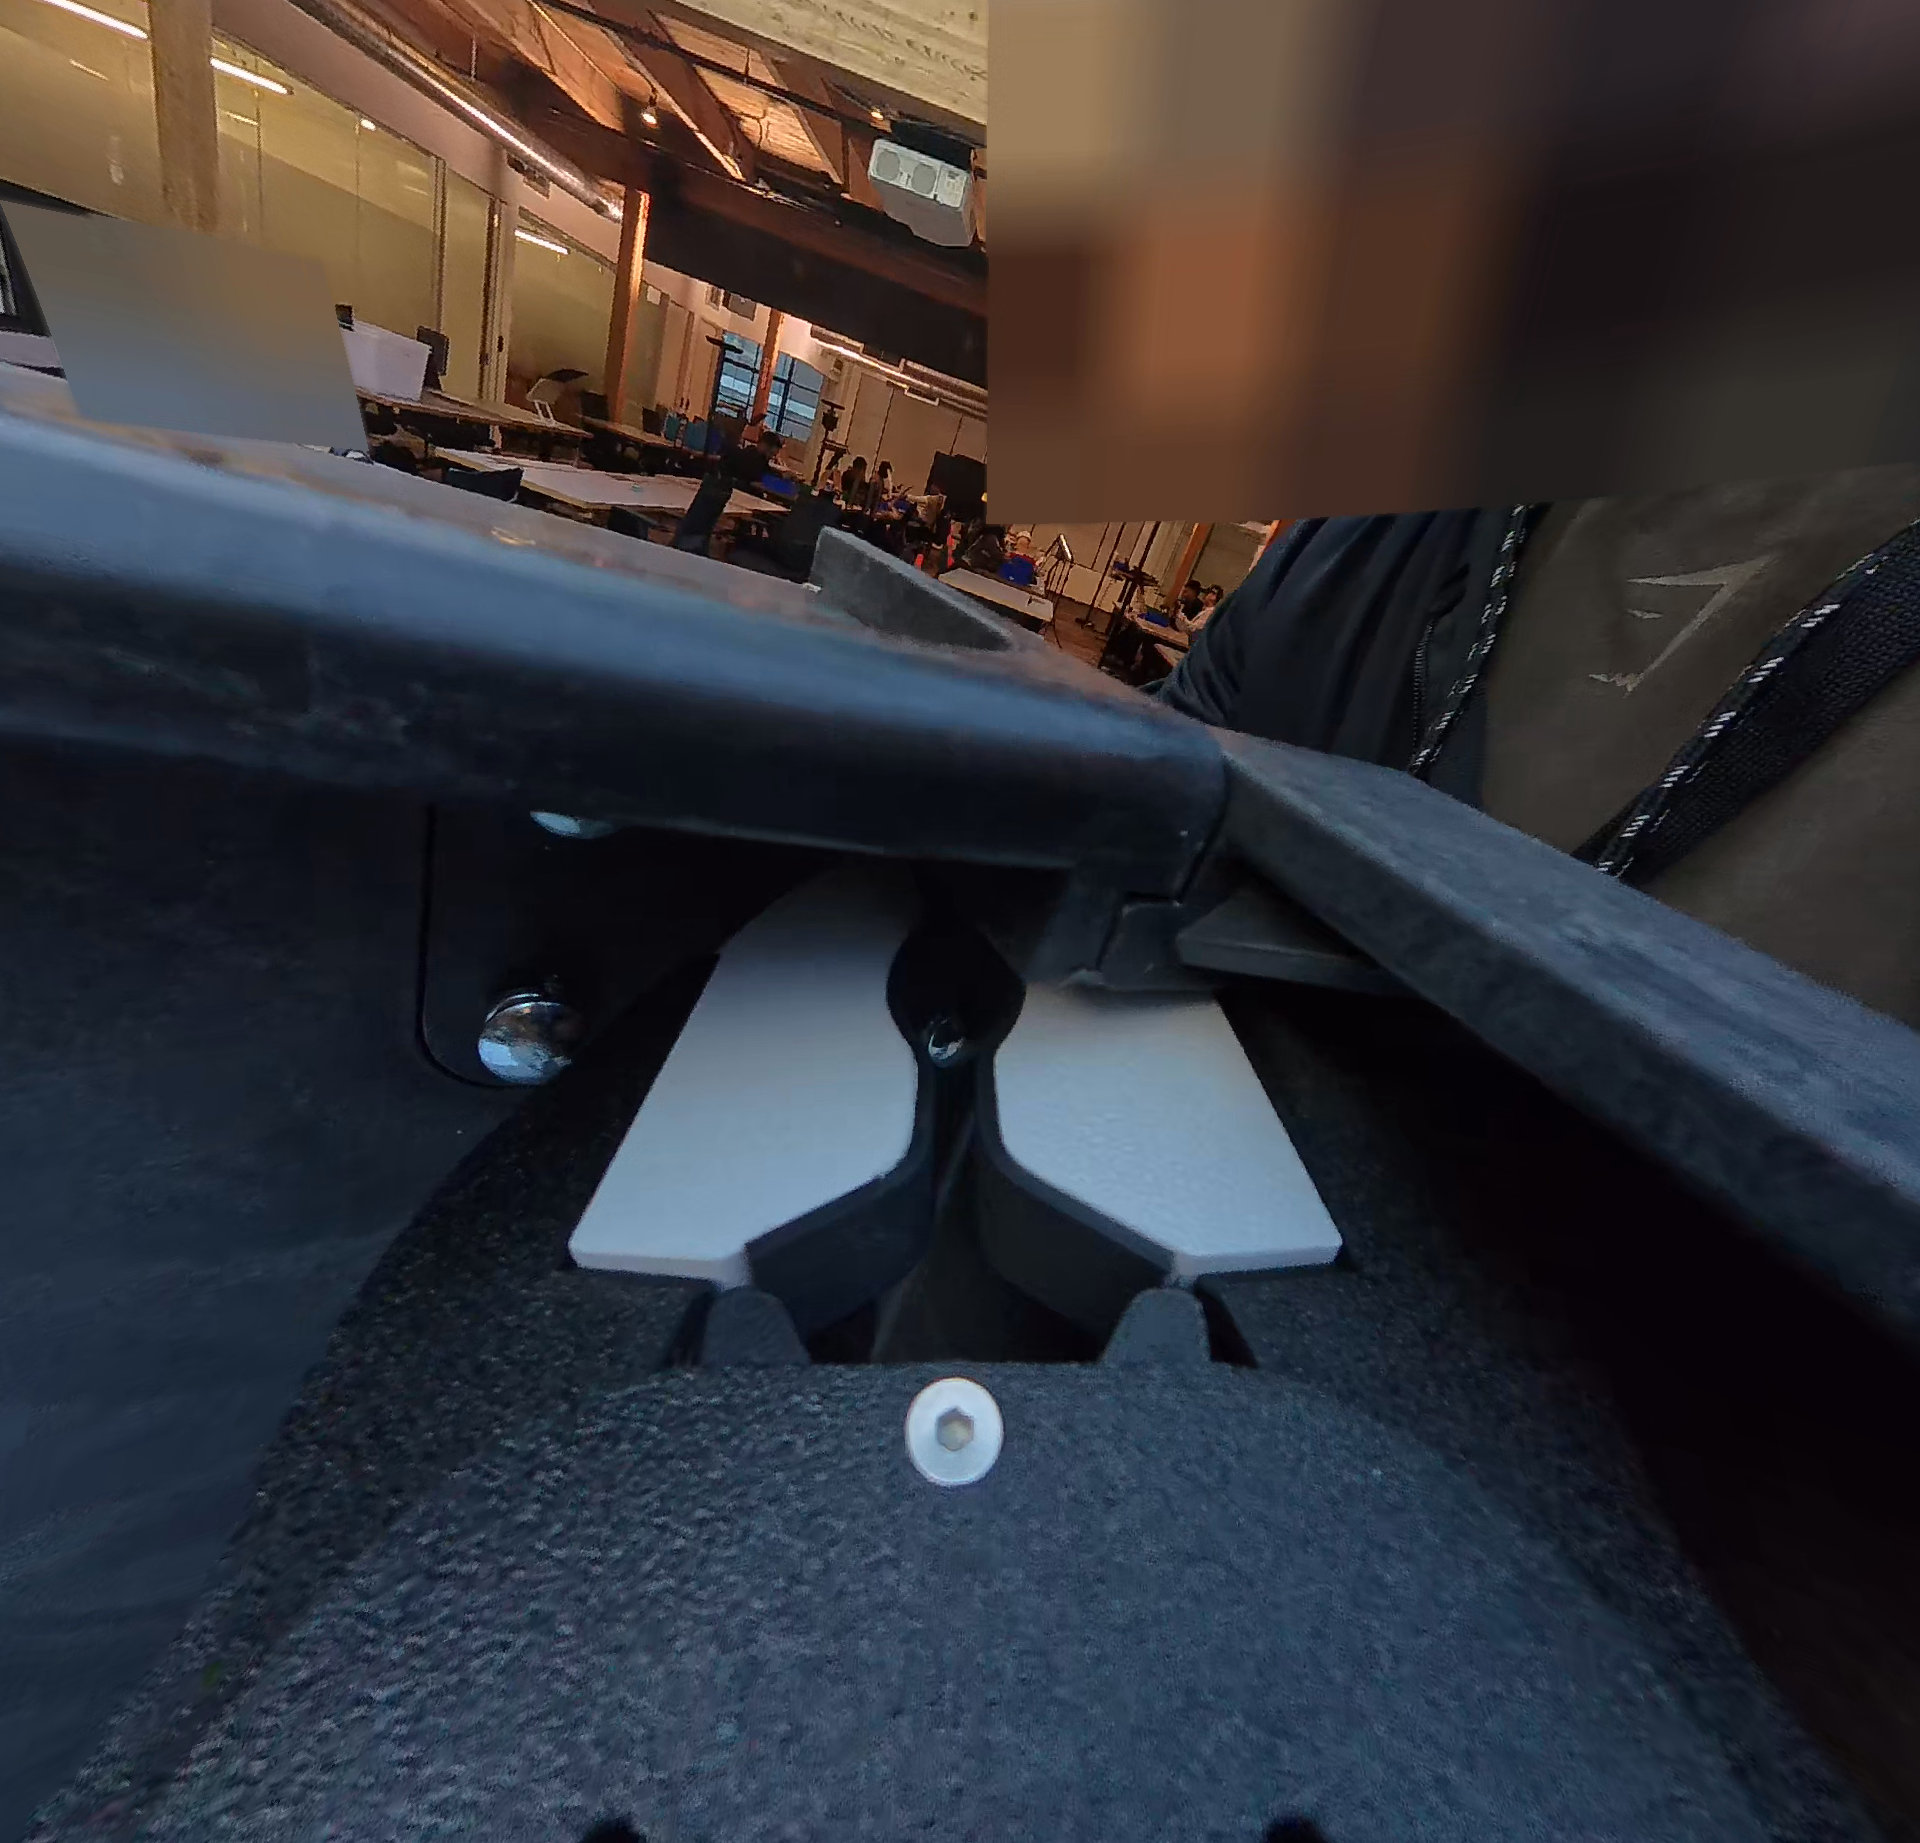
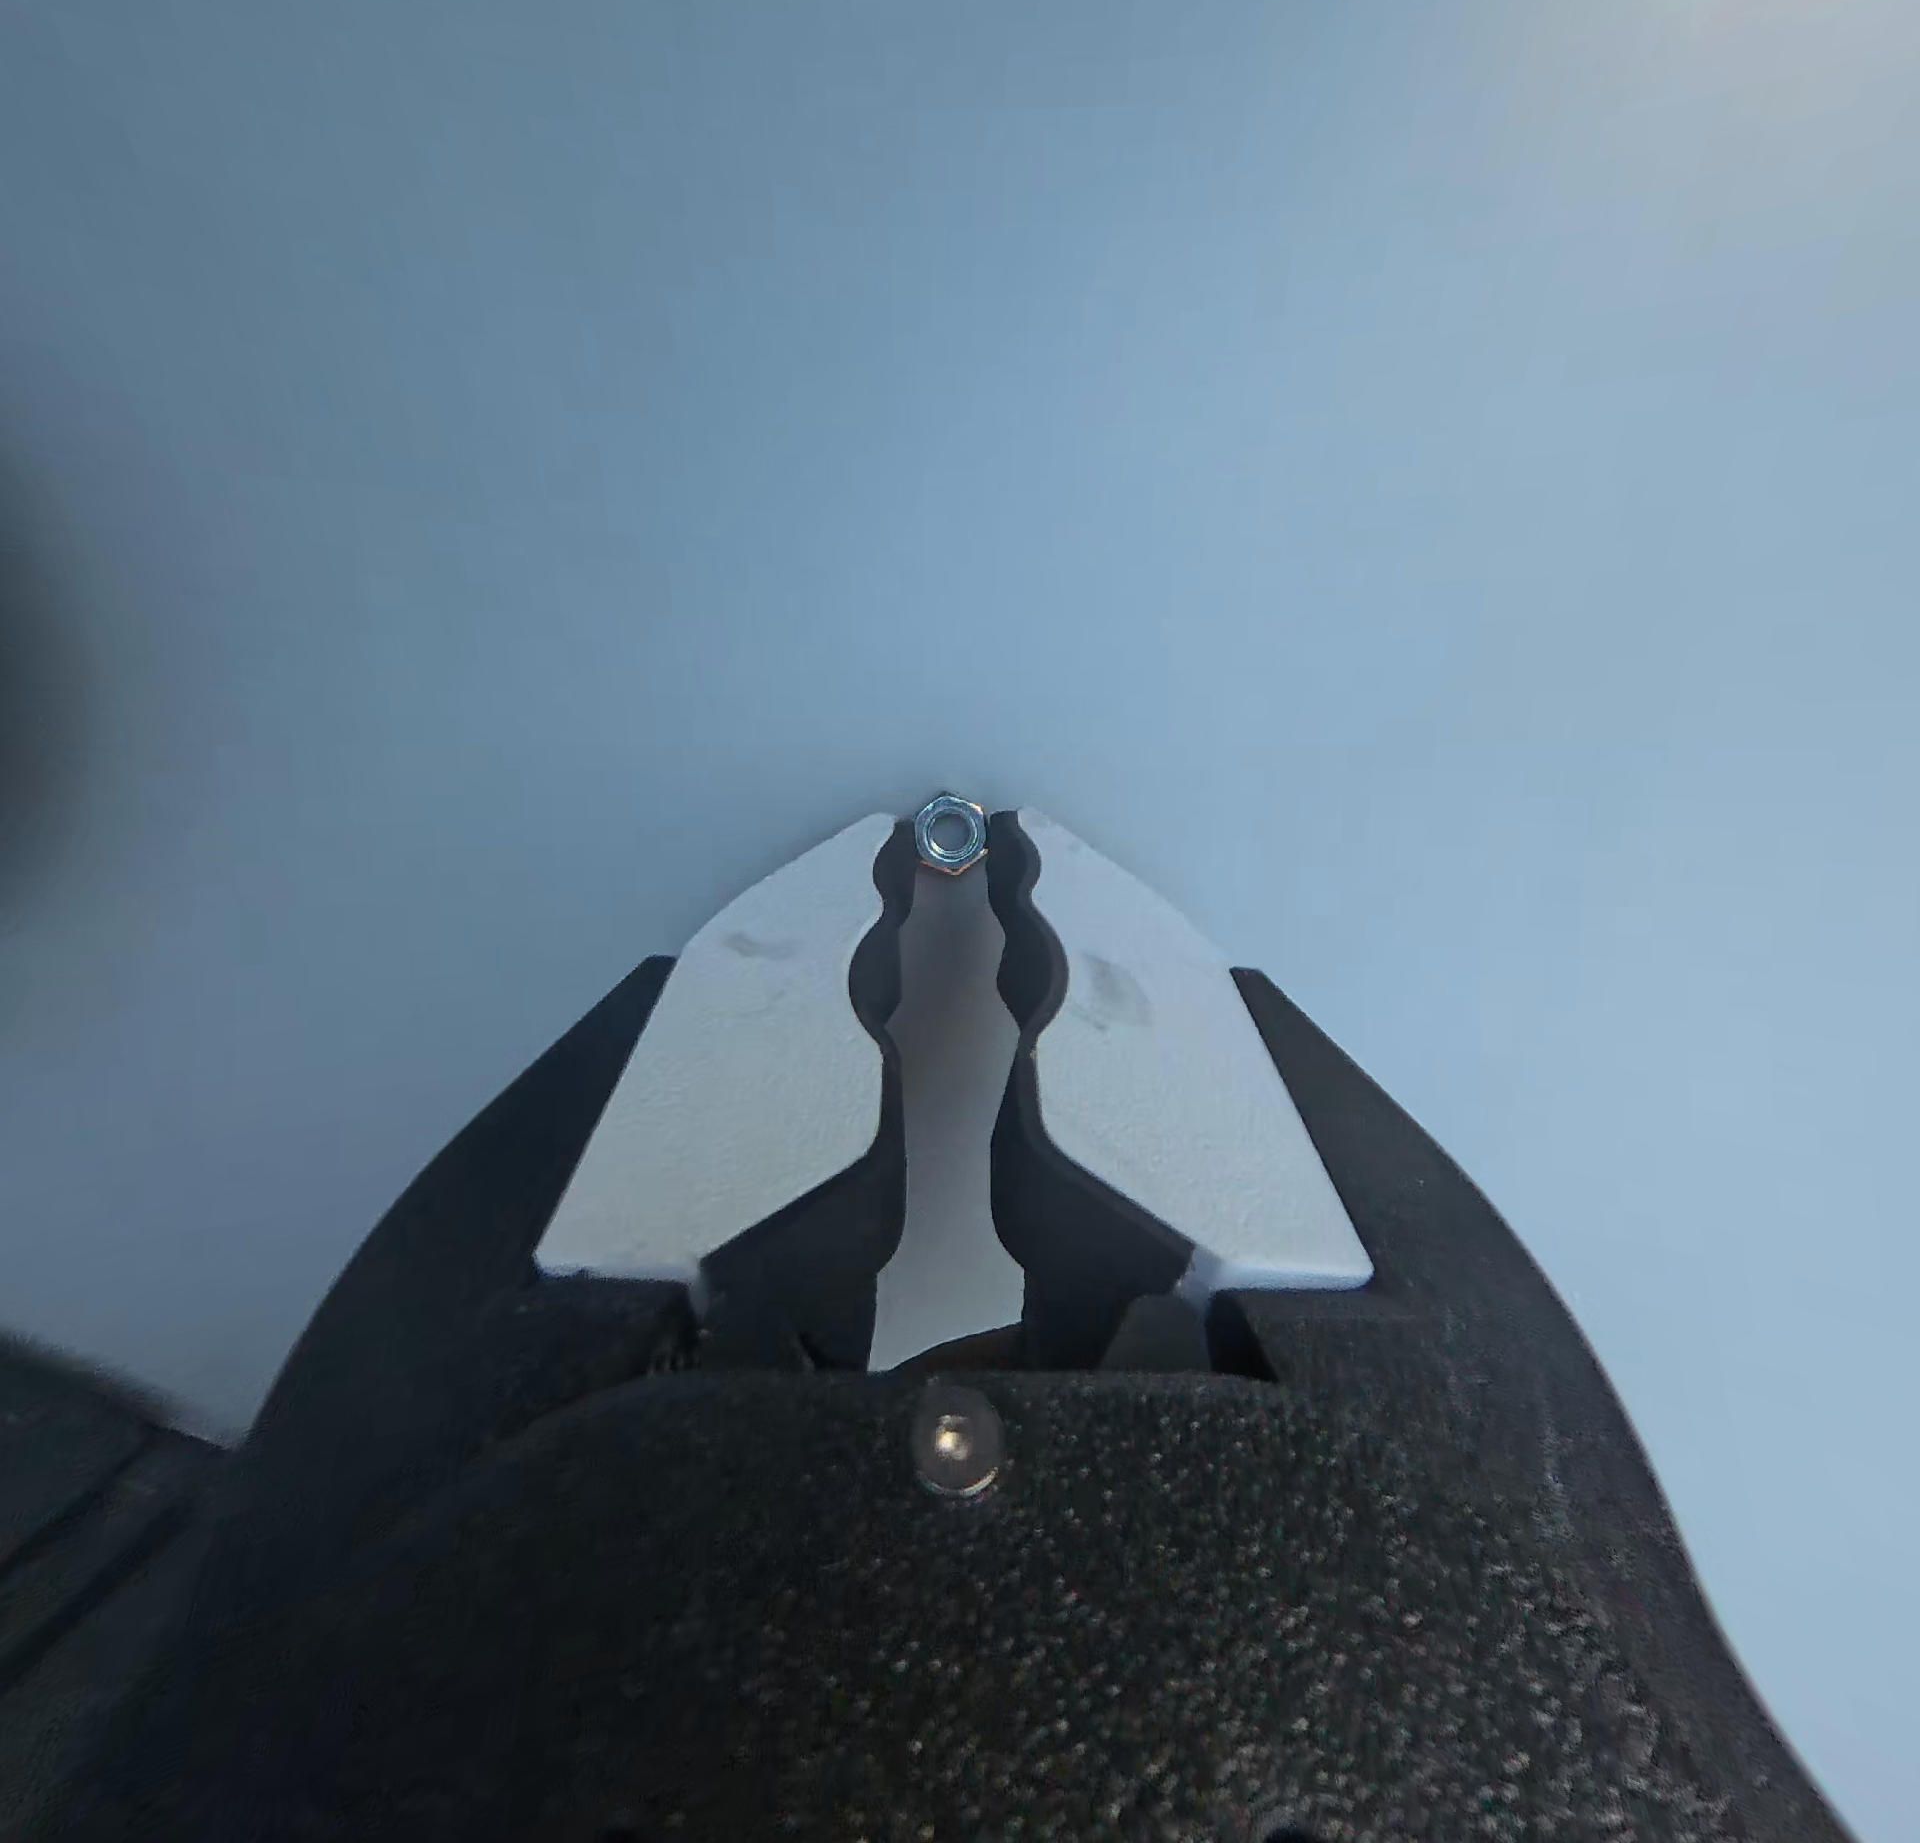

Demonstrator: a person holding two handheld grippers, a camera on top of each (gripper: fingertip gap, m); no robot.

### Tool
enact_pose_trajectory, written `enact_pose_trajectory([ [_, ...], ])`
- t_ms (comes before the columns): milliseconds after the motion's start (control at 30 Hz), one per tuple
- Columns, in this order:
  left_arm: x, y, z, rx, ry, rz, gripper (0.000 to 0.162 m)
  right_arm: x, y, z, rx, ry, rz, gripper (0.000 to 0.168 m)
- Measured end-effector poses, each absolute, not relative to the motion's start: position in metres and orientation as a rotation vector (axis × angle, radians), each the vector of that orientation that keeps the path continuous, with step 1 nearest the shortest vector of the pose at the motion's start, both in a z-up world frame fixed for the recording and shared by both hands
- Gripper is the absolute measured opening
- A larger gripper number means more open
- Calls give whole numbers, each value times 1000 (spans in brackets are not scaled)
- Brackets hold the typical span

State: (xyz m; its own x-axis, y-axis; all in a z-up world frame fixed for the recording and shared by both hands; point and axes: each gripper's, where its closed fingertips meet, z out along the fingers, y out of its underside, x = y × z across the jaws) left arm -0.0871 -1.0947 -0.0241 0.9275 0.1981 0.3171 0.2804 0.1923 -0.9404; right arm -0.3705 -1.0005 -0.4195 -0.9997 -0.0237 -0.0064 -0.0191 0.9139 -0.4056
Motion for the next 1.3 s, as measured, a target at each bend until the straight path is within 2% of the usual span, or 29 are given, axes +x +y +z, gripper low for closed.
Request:
enact_pose_trajectory([
  [133, -87, -1095, -24, -1388, -412, -65, 0, -367, -1000, -391, 185, 3035, -818, 17],
  [533, -87, -1095, -24, -1383, -401, -77, 0, -264, -938, -203, 724, 2574, -1698, 17],
  [667, -87, -1095, -24, -1379, -387, -84, 0, -209, -918, -128, 761, 2307, -1960, 17],
  [833, -86, -1096, -23, -1357, -373, -108, 0, -140, -960, -50, 523, 1923, -2091, 17],
  [1000, -86, -1096, -23, -1364, -365, -107, 0, -112, -1019, -25, 380, 1605, -1996, 17],
  [1300, -86, -1097, -23, -1344, -358, -117, 0, -104, -1054, -19, 349, 1537, -1911, 17],
])
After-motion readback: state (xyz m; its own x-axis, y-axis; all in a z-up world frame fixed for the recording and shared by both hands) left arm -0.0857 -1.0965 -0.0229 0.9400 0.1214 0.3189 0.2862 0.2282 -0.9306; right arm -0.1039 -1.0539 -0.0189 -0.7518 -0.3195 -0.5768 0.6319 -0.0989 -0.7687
